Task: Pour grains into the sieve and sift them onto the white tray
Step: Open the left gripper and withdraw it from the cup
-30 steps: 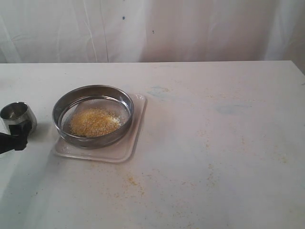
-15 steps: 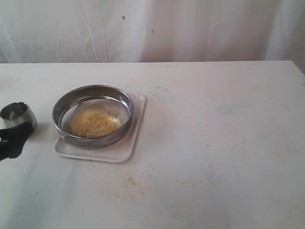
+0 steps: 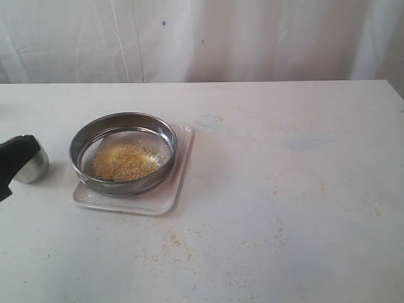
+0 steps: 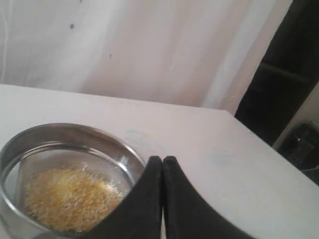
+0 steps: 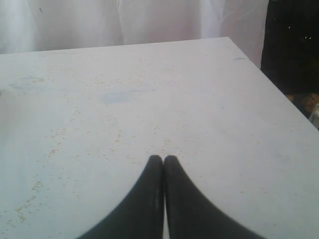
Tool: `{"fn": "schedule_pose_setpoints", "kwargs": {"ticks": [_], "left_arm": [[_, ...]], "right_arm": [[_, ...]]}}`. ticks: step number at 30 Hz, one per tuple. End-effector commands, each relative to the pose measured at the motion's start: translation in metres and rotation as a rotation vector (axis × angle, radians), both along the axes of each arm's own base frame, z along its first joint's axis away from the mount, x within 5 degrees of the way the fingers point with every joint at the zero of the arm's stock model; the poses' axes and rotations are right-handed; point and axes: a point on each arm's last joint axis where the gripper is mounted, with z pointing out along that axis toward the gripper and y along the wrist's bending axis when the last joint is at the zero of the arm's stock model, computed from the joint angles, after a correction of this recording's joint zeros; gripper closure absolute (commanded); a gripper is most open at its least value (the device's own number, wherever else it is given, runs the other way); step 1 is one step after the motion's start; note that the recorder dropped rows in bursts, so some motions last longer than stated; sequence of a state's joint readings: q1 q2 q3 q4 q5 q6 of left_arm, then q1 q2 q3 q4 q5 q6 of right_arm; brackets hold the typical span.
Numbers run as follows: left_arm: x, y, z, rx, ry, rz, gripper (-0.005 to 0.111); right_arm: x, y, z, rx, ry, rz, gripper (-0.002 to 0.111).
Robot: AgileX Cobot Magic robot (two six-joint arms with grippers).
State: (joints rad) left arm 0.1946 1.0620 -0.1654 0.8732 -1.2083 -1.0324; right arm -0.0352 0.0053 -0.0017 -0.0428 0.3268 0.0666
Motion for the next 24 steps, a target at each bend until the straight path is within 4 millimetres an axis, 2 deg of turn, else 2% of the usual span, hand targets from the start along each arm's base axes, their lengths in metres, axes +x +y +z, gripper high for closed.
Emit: {"fn": "schedule_pose_setpoints", "kwargs": {"ticks": [1, 4, 12, 17, 19, 22, 24], "left_arm": [[-0.016, -0.008, 0.017, -0.061, -0.050, -0.073, 0.107], [-0.028, -0.016, 0.018, -0.089, -0.002, -0.163, 0.107], [-0.030, -0.018, 0.018, -0.101, 0.019, -0.186, 0.107], [-0.048, -0.027, 0.040, -0.152, -0.140, -0.228, 0.107], [-0.054, -0.028, 0.043, -0.151, -0.144, -0.201, 0.107], [-0.064, -0.022, 0.038, -0.152, -0.034, -0.066, 0.107], [-0.069, -0.018, 0.037, -0.146, -0.025, -0.018, 0.107]], "right_arm": [[0.000, 0.000, 0.001, -0.009, -0.015, -0.003, 0.108], [0.000, 0.000, 0.001, -0.009, -0.015, -0.003, 0.108], [0.000, 0.000, 0.001, -0.009, -0.015, -0.003, 0.108], [0.000, 0.000, 0.001, -0.009, -0.015, -0.003, 0.108], [0.000, 0.000, 0.001, -0.009, -0.015, -0.003, 0.108], [0.000, 0.000, 0.001, -0.009, -0.015, -0.003, 0.108], [0.000, 0.000, 0.001, -0.009, -0.015, -0.003, 0.108]]}}
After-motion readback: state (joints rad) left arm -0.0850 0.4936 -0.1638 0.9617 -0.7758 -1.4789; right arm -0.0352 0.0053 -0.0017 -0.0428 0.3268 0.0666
